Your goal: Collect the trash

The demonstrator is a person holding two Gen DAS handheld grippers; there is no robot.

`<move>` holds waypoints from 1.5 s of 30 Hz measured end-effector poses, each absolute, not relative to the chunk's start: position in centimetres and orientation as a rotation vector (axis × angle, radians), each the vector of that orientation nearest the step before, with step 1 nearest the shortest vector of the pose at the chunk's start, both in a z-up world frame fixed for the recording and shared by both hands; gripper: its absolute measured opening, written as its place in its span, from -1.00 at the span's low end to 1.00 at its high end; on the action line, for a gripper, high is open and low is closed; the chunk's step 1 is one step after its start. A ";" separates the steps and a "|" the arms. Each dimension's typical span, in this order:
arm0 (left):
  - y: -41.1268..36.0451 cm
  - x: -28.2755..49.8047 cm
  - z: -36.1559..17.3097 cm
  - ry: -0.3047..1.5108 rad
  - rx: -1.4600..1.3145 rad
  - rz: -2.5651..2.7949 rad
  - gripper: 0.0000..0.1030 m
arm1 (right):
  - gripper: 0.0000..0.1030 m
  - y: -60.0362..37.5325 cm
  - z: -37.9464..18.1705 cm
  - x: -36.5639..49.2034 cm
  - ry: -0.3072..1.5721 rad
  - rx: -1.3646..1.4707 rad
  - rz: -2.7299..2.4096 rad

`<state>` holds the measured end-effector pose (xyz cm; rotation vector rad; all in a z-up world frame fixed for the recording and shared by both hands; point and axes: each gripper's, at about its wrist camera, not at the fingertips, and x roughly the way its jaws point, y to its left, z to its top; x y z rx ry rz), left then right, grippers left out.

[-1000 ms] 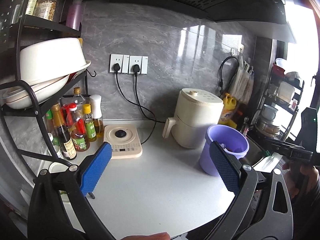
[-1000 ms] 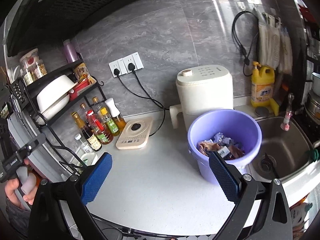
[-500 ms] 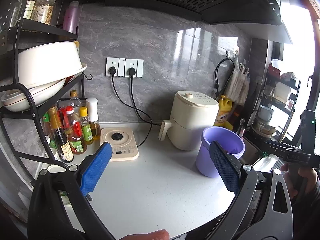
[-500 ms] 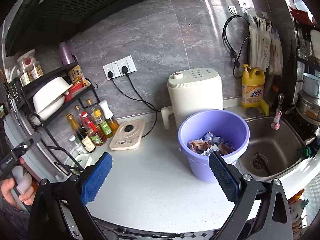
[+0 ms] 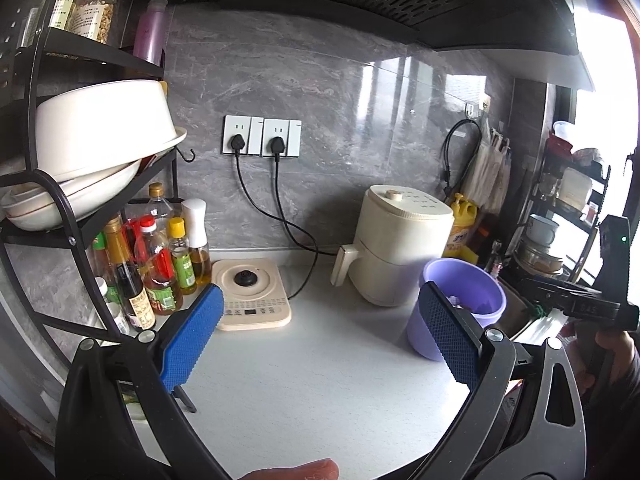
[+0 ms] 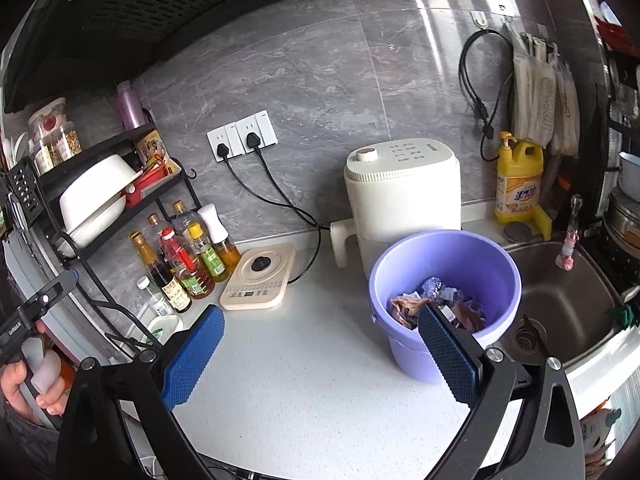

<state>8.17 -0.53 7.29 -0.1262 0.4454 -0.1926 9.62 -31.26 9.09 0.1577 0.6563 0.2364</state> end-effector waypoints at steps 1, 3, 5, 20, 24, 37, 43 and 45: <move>-0.4 8.3 7.3 0.444 -0.128 -0.192 0.88 | 0.85 -31.3 9.1 9.8 0.655 0.157 0.236; -0.2 8.6 7.1 0.446 -0.128 -0.188 0.88 | 0.85 -31.3 9.0 10.1 0.654 0.165 0.235; 0.0 8.8 7.0 0.450 -0.134 -0.189 0.88 | 0.85 -31.2 9.0 10.4 0.654 0.168 0.232; 1.3 8.4 7.2 0.471 -0.135 -0.192 0.88 | 0.85 -29.5 8.9 10.7 0.674 0.162 0.236; 1.5 8.2 7.8 0.485 -0.123 -0.198 0.88 | 0.85 -29.0 9.5 10.4 0.688 0.159 0.233; 1.1 7.9 8.8 0.485 -0.123 -0.190 0.88 | 0.85 -29.7 10.7 9.5 0.686 0.153 0.208; 0.5 7.8 8.1 0.447 -0.070 -0.192 0.88 | 0.85 -30.3 9.5 9.3 0.685 0.155 0.211; 0.4 8.5 7.4 0.451 -0.055 -0.202 0.88 | 0.85 -30.3 8.6 9.3 0.671 0.127 0.208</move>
